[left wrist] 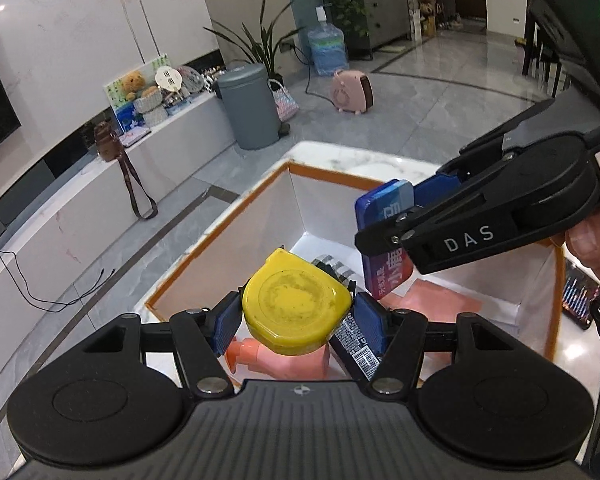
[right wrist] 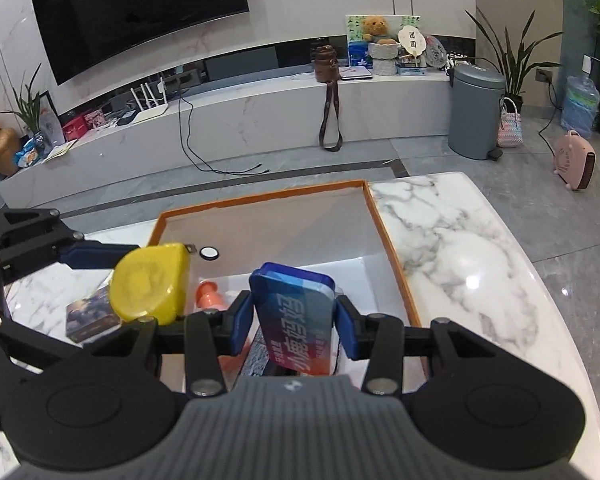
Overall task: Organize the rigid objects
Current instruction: 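Lower the tape measure with the left tool while the right tool lowers the blue tin into the box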
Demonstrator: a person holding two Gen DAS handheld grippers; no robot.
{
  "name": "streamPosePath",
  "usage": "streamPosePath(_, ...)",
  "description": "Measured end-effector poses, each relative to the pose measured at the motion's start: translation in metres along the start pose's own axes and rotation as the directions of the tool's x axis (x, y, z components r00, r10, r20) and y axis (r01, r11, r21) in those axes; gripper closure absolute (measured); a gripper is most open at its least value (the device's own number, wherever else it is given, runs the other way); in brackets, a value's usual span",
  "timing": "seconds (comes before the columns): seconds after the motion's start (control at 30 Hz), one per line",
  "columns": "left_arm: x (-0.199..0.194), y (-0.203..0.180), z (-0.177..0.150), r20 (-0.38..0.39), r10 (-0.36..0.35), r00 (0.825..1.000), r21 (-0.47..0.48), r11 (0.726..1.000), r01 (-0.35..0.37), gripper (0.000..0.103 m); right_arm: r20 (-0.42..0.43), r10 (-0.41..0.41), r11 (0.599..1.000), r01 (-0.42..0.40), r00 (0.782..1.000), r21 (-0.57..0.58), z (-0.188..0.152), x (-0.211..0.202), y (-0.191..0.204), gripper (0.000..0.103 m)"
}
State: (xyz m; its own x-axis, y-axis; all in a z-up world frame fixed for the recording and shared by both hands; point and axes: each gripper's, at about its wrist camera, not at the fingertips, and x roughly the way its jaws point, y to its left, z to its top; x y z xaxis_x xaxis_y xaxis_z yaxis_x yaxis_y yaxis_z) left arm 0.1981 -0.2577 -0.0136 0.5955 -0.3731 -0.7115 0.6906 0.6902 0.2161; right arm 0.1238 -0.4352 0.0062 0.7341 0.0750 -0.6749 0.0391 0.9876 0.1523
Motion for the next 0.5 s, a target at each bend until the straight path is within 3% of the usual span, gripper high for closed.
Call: streamPosePath(0.5,0.040,-0.001,-0.014,-0.125,-0.032,0.992,0.043,0.998,0.038,0.032,-0.125,-0.087,0.995,0.081,0.988,-0.052,-0.002,0.044,0.005,0.057)
